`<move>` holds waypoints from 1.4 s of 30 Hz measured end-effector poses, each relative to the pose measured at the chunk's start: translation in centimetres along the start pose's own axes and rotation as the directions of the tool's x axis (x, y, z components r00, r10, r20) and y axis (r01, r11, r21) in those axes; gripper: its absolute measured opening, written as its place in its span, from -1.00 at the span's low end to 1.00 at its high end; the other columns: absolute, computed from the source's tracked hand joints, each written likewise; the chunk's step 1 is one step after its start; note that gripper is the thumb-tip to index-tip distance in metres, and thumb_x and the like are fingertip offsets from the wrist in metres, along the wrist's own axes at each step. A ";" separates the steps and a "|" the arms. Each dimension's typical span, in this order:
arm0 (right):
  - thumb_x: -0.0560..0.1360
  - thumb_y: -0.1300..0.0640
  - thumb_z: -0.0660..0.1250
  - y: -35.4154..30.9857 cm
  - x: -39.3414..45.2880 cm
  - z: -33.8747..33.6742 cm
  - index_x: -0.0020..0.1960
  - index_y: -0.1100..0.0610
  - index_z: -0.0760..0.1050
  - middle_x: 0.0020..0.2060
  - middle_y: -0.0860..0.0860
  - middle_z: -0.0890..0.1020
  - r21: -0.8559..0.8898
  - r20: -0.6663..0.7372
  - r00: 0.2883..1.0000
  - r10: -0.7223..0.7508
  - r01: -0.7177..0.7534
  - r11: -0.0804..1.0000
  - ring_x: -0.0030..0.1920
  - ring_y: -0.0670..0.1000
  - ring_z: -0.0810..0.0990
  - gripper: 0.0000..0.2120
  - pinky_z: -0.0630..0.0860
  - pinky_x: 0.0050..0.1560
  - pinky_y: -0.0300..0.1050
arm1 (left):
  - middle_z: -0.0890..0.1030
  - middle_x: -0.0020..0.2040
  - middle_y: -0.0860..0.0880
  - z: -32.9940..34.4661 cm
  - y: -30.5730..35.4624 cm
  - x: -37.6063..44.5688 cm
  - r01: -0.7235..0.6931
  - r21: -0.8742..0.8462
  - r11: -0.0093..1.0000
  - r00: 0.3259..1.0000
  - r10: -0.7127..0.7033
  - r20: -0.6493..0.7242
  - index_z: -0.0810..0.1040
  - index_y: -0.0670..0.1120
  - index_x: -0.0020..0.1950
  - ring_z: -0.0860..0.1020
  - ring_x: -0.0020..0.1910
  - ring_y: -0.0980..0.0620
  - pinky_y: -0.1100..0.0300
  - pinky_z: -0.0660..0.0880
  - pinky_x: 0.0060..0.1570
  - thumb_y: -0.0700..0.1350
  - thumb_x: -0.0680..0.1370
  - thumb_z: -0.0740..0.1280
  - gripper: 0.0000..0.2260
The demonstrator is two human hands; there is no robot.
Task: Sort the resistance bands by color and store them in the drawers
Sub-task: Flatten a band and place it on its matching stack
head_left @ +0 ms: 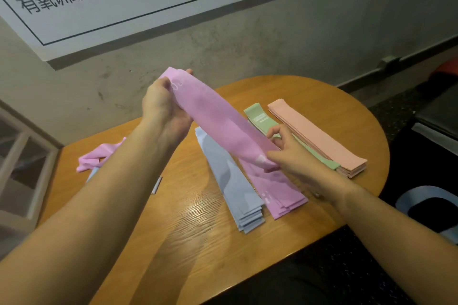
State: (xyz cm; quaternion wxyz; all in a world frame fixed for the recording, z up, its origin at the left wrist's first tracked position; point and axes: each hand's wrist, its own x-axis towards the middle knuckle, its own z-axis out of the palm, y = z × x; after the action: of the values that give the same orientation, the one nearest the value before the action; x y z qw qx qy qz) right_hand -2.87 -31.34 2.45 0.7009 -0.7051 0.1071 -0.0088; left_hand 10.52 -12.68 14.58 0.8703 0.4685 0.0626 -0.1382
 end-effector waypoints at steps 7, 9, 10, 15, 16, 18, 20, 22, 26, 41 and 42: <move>0.46 0.37 0.46 -0.6 -1.0 -0.3 0.04 0.21 0.50 0.03 0.17 0.69 0.053 0.249 0.962 0.108 -0.125 0.991 0.04 0.11 0.68 -0.78 0.65 0.08 -0.05 | 0.70 0.12 -0.03 -1.2 -0.1 1.7 -0.027 0.047 0.999 0.998 0.030 -0.061 0.53 -0.15 0.36 0.68 -0.02 -0.02 0.04 0.63 -0.12 -0.16 0.66 0.15 -0.68; 0.45 0.37 0.46 -0.3 -1.1 -0.1 0.03 0.24 0.55 -0.03 0.12 0.67 0.026 0.192 0.977 0.088 -0.095 0.995 0.00 0.05 0.65 -0.81 0.62 -0.01 -0.17 | 0.70 0.07 -0.06 -1.4 -0.5 2.4 -0.017 0.072 0.997 0.996 0.023 -0.080 0.59 -0.18 0.28 0.66 -0.05 -0.04 0.04 0.62 -0.08 -0.16 0.66 0.16 -0.70; 0.47 0.36 0.44 -0.1 -1.1 -0.1 0.04 0.26 0.55 -0.04 0.11 0.66 0.009 0.158 0.985 0.076 -0.078 0.997 -0.03 0.03 0.63 -0.83 0.60 -0.07 -0.21 | 0.70 0.02 -0.07 -1.5 -0.8 2.7 -0.013 0.076 0.997 0.995 0.020 -0.093 0.62 -0.18 0.25 0.66 -0.09 -0.04 0.05 0.62 -0.09 -0.17 0.64 0.19 -0.71; 0.58 0.38 0.31 0.2 -1.9 -0.9 0.36 0.09 0.42 -0.25 0.18 0.62 0.165 0.083 0.996 0.024 -0.037 0.986 -0.23 0.10 0.61 -0.60 0.62 -0.21 -0.11 | 0.70 -0.11 -0.07 -2.1 -2.2 4.3 0.001 0.073 0.997 0.990 0.010 -0.143 0.56 -0.17 0.19 0.68 -0.18 -0.03 0.05 0.61 -0.22 -0.22 0.63 0.22 -0.81; 0.59 0.38 0.28 0.2 -2.2 -1.0 0.39 0.00 0.40 -0.29 0.21 0.57 0.194 0.083 0.997 0.008 -0.024 0.981 -0.29 0.10 0.59 -0.55 0.63 -0.27 -0.10 | 0.69 -0.17 -0.05 -2.0 -2.6 4.3 0.013 0.081 0.997 0.992 -0.003 -0.130 0.55 -0.17 0.13 0.67 -0.21 -0.01 0.07 0.59 -0.24 -0.21 0.65 0.20 -0.84; 0.63 0.35 0.24 0.2 -2.6 -1.2 0.32 -0.04 0.47 -0.22 0.24 0.53 0.205 0.057 0.998 -0.009 -0.002 0.979 -0.31 0.10 0.55 -0.62 0.62 -0.35 -0.12 | 0.68 -0.32 -0.03 -1.6 -3.3 4.5 0.040 0.094 0.995 0.990 -0.027 -0.138 0.54 -0.17 0.02 0.65 -0.32 0.03 0.08 0.57 -0.28 -0.22 0.66 0.18 -0.86; 0.65 0.31 0.22 0.0 -2.9 -1.1 0.15 0.08 0.60 -0.07 0.19 0.58 0.194 0.020 1.000 0.013 -0.017 0.981 -0.21 0.13 0.57 -0.76 0.63 -0.33 -0.11 | 0.67 -0.36 -0.03 -1.4 -3.9 4.7 0.064 0.115 0.991 0.987 -0.046 -0.151 0.51 -0.16 -0.04 0.65 -0.41 0.05 0.10 0.56 -0.33 -0.22 0.66 0.17 -0.85; 0.66 0.32 0.17 0.0 -3.2 -1.1 0.07 0.16 0.65 0.05 0.13 0.61 0.197 0.004 0.997 0.076 -0.075 0.978 -0.07 0.13 0.62 -0.73 0.66 -0.23 -0.10 | 0.66 -0.33 -0.05 -1.4 -4.6 5.1 0.080 0.149 0.986 0.987 -0.058 -0.146 0.53 -0.17 -0.05 0.65 -0.41 0.03 0.15 0.57 -0.38 -0.24 0.64 0.18 -0.84; 0.65 0.22 0.23 0.6 -3.8 -1.7 0.18 0.27 0.62 0.22 0.33 0.59 0.364 0.040 0.980 0.195 -0.196 0.910 0.05 0.20 0.64 -0.76 0.66 -0.11 -0.06 | 0.59 -0.20 -0.11 -1.2 -5.8 6.0 0.047 0.218 0.975 0.992 -0.021 -0.121 0.52 -0.19 0.04 0.62 -0.33 -0.01 0.10 0.60 -0.14 -0.30 0.60 0.16 -0.85; 0.58 0.23 0.35 3.5 -5.3 -3.3 0.14 -0.05 0.46 -0.21 0.12 0.68 -0.135 -0.104 0.987 0.122 -0.135 0.982 -0.27 0.11 0.70 -0.76 0.57 -0.24 -0.03 | 0.49 0.02 -0.19 -0.4 -11.4 9.9 0.067 0.613 0.787 0.996 -0.017 -0.086 0.45 -0.13 0.24 0.48 -0.06 -0.11 0.05 0.49 -0.18 -0.35 0.53 0.20 -0.69; 0.58 0.24 0.34 3.6 -5.3 -3.3 0.13 -0.05 0.45 -0.19 0.11 0.67 -0.175 -0.115 0.986 0.120 -0.139 0.975 -0.27 0.11 0.71 -0.76 0.54 -0.29 -0.10 | 0.49 0.04 -0.18 -0.5 -11.6 10.2 0.051 0.662 0.748 0.997 0.004 -0.081 0.45 -0.13 0.24 0.48 -0.07 -0.10 0.02 0.51 -0.17 -0.35 0.53 0.21 -0.69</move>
State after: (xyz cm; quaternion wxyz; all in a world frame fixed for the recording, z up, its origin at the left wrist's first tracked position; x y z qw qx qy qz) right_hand -9.04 -33.76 -0.29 0.6260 -0.7564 0.1895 0.0105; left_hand 16.73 -20.22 2.60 0.6426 0.7509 0.0490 -0.1442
